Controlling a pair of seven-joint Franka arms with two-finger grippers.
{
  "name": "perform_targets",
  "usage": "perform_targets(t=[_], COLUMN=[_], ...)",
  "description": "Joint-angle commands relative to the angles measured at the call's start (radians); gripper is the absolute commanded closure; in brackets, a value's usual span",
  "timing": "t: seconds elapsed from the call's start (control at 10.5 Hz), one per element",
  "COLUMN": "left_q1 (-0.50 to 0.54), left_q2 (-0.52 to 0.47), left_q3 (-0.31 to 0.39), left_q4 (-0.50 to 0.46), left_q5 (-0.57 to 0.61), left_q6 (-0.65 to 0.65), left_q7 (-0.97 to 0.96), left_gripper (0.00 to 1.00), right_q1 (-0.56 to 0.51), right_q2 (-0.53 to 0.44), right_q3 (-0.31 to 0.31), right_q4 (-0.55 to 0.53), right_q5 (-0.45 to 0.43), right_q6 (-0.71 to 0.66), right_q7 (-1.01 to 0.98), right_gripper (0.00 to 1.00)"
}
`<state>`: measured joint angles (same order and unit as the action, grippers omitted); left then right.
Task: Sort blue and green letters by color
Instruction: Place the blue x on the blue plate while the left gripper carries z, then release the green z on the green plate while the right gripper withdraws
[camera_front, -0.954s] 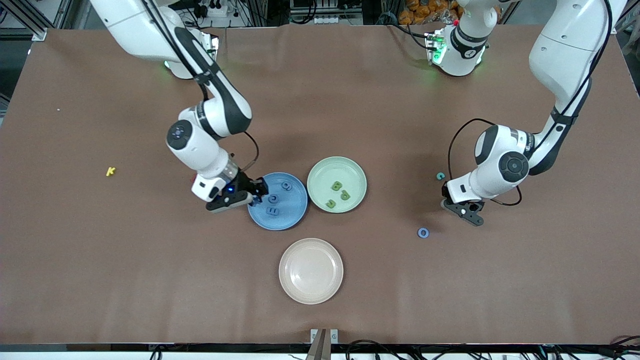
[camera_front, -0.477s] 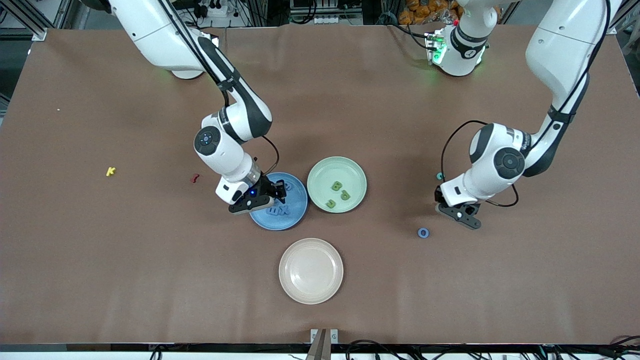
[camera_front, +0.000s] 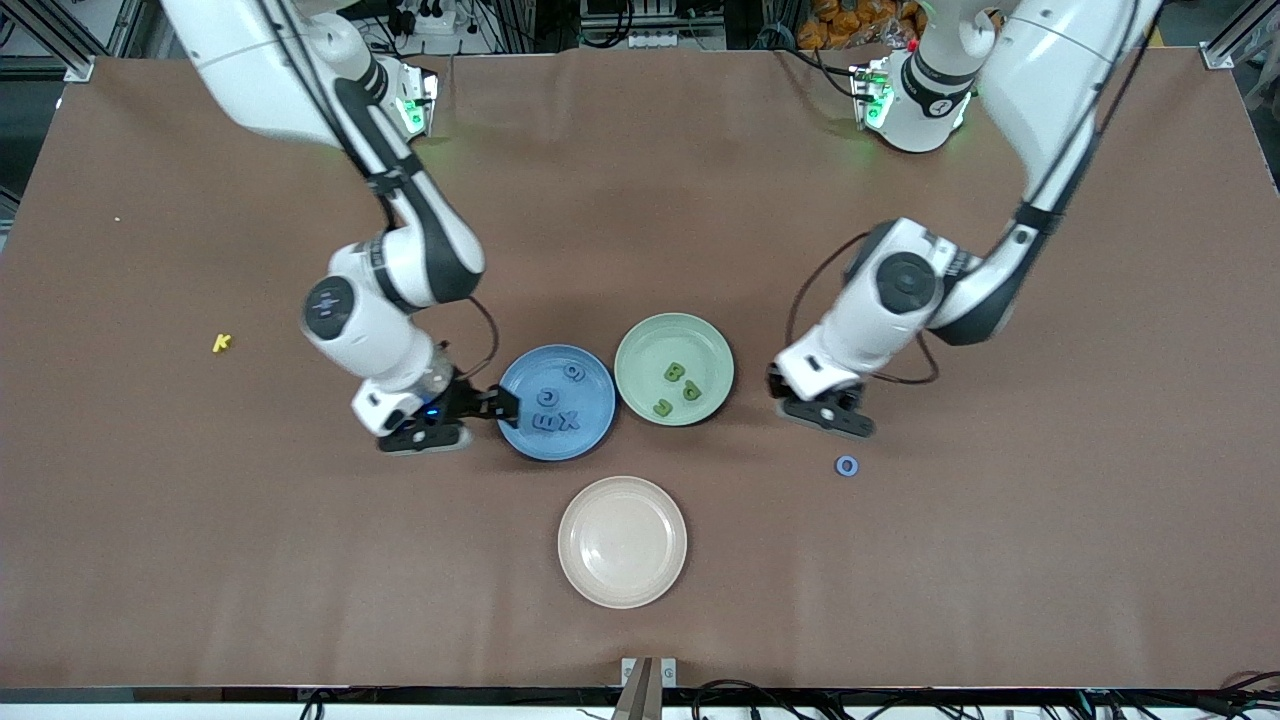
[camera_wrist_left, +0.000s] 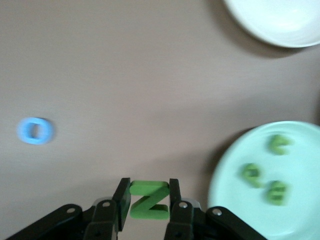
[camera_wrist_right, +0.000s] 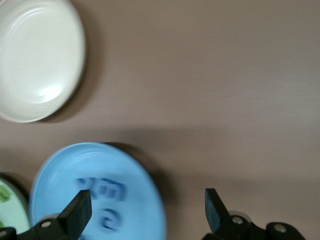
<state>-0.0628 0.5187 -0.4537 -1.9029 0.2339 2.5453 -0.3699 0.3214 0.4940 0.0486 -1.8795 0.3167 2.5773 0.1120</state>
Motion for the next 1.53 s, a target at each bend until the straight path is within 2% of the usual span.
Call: perform_targets(t=[0.0,0.1,0.19,0.29,0.38,0.57,0.67,0.86,0.95,1.24,1.43], left_q1=[-0.179,-0.222,-0.259,-0.29,-0.301,-0.284,-0.272,-0.217,-0.201,-0.093,-0.008], left_q2=[0.085,0.104,0.118,0.122,0.116,0.069,0.026,-0.064,-0.112,-0.23,-0.293], left_q3=[0.029,0.047,0.068,0.091,0.096,0.098,0.114,0.121,0.122,0.116,0.11], left_q4=[0.103,0.125,0.137,0.143,0.148,0.159,0.163,0.203,0.22,0.246,0.246], left_q5=[0.021,0.021,0.021,0.019,0.019,0.022,0.022,0.024,0.022,0.001,-0.016], left_q6=[-0.02,-0.022,-0.022,-0.02,-0.022,-0.052,-0.094,-0.218,-0.267,-0.381,-0.449], left_q7=[-0.283,-0.334,-0.369,-0.385,-0.423,-0.439,-0.434,-0.39,-0.383,-0.203,-0.12], left_gripper=[1.0,1.0,0.88,0.23,0.0,0.0,0.0,0.0,0.0,0.0,0.0], right_q1=[-0.201,-0.25,-0.295,-0.333,-0.346,-0.352,-0.351,-0.352,-0.354,-0.364,-0.366], right_q2=[-0.128,-0.165,-0.204,-0.239,-0.274,-0.363,-0.391,-0.397,-0.414,-0.475,-0.48], right_q3=[0.013,0.013,0.013,0.013,-0.002,-0.042,-0.05,-0.053,-0.055,-0.122,-0.159], right_q4=[-0.021,-0.018,-0.02,-0.018,-0.015,-0.007,0.031,0.204,0.261,0.359,0.442], right_q5=[-0.147,-0.206,-0.246,-0.28,-0.303,-0.304,-0.306,-0.306,-0.306,-0.294,-0.3], right_q6=[-0.263,-0.342,-0.391,-0.446,-0.48,-0.525,-0.604,-0.853,-0.921,-1.02,-1.098], right_q7=[0.005,0.005,0.003,-0.015,-0.034,-0.035,-0.035,-0.025,-0.025,-0.032,-0.029], right_gripper=[0.0,0.0,0.0,0.0,0.0,0.0,0.0,0.0,0.0,0.0,0.0])
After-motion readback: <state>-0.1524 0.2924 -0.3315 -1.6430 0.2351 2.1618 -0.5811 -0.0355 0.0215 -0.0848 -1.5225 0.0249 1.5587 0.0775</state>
